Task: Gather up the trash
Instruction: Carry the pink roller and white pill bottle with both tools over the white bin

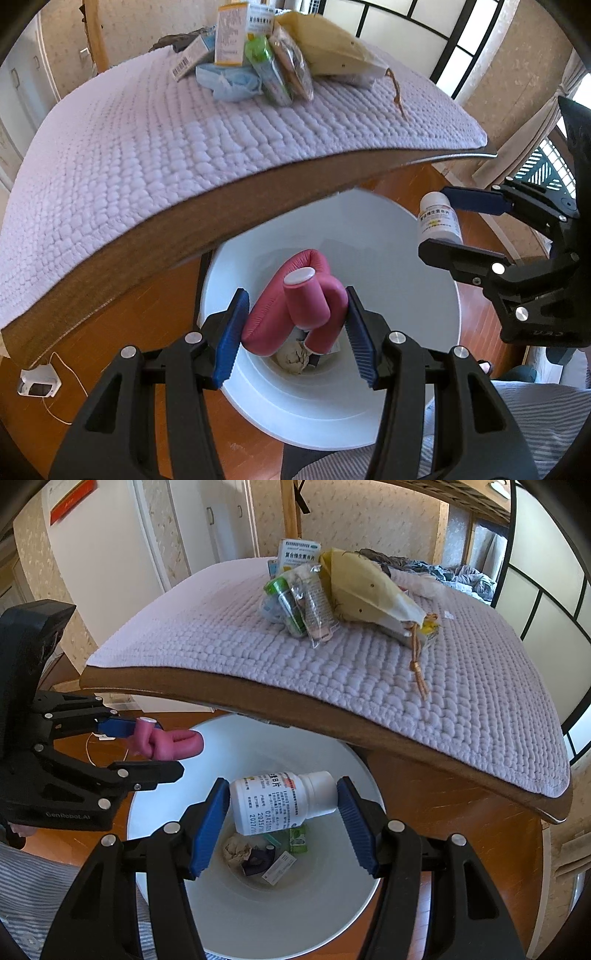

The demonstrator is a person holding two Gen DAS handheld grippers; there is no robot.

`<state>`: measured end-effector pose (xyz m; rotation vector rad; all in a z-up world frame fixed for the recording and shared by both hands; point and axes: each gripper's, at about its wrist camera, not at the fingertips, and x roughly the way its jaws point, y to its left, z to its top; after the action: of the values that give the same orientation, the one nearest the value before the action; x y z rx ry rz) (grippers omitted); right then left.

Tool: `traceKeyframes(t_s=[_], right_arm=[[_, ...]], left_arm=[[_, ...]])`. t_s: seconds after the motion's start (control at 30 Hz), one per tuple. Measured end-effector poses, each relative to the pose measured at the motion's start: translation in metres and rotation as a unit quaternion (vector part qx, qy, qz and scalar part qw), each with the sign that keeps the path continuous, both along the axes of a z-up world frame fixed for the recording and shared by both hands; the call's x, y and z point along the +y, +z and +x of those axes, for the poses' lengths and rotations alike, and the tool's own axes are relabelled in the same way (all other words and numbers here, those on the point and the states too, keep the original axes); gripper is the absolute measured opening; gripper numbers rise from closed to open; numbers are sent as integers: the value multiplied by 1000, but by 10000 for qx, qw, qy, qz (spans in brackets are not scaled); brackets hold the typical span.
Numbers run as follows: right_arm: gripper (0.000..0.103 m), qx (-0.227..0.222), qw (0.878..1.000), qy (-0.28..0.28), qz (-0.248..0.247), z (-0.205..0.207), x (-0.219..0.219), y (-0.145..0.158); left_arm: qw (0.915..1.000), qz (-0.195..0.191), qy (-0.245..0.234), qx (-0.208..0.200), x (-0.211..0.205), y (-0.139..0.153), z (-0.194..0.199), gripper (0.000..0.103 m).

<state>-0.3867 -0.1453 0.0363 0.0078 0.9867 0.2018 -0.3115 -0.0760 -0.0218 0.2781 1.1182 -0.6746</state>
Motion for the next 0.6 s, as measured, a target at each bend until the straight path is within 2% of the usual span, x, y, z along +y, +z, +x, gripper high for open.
traceKeyframes(t_s=[0.6], right_arm=[[59,237,9997,-25,-1,5,10,-27]], left_arm=[[9992,331,16,235,-9,-41,-6,53]])
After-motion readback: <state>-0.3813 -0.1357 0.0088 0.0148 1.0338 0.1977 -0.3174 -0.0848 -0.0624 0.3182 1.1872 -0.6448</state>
